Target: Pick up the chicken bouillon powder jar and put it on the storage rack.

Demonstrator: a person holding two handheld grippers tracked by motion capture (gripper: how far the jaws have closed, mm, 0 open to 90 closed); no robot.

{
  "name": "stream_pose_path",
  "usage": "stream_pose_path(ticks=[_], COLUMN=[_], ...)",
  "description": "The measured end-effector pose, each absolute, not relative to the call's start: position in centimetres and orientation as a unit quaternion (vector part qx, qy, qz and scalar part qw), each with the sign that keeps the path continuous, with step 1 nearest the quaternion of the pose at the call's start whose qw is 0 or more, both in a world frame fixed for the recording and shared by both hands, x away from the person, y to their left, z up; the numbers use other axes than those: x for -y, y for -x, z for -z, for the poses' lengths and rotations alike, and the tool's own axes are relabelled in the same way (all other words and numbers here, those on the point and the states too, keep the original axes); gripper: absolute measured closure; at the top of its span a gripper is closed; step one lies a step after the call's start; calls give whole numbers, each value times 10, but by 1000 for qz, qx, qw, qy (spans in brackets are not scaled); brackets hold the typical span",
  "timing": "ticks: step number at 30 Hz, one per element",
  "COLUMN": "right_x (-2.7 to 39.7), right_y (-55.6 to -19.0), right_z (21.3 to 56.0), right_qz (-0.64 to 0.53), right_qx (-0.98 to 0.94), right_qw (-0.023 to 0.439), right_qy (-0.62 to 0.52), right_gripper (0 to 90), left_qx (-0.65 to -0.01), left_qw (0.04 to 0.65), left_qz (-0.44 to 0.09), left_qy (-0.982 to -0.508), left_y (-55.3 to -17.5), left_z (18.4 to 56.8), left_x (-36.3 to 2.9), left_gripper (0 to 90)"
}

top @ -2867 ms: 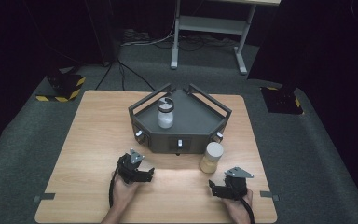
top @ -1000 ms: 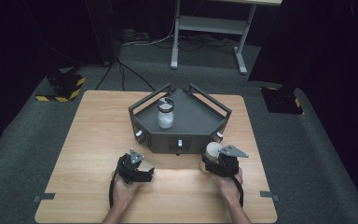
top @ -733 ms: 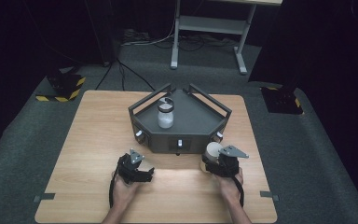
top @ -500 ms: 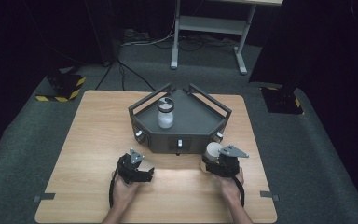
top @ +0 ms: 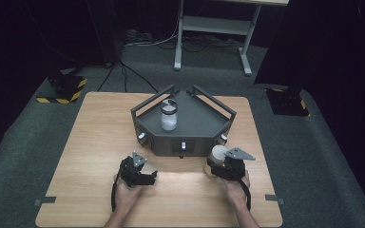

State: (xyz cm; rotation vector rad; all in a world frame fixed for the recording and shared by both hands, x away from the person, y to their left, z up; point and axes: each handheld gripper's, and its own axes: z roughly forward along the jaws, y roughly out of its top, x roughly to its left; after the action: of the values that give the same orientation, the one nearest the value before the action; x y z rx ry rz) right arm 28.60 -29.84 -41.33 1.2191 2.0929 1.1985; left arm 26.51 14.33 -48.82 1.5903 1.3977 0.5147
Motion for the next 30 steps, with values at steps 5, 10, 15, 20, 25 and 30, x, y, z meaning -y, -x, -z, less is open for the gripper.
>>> stream_pose_path(ticks=[5, 10, 15, 20, 25, 30], right_x=[302, 306, 309, 312, 313, 315], right_y=[-285, -282, -281, -281, -280, -280], right_z=[411, 411, 407, 401, 395, 388], right_qz=[-430, -429, -430, -429, -430, -435], right_qx=[-758, -758, -758, -763, -769, -772], right_qw=[216, 218, 218, 217, 214, 208], right_qy=[-441, -441, -438, -432, -423, -414], right_gripper=[337, 338, 338, 339, 339, 340], left_qx=[-568, -568, -569, -570, -570, -570], left_qw=[463, 463, 463, 464, 464, 464], left_qz=[-209, -209, -209, -209, -209, -209], left_qy=[-648, -647, -646, -645, -645, -645], left_y=[-265, -265, -265, -265, -265, -265], left_z=[488, 488, 488, 488, 489, 488], left_x=[-143, -143, -143, -143, -143, -143], left_gripper=[75, 75, 75, 76, 76, 77])
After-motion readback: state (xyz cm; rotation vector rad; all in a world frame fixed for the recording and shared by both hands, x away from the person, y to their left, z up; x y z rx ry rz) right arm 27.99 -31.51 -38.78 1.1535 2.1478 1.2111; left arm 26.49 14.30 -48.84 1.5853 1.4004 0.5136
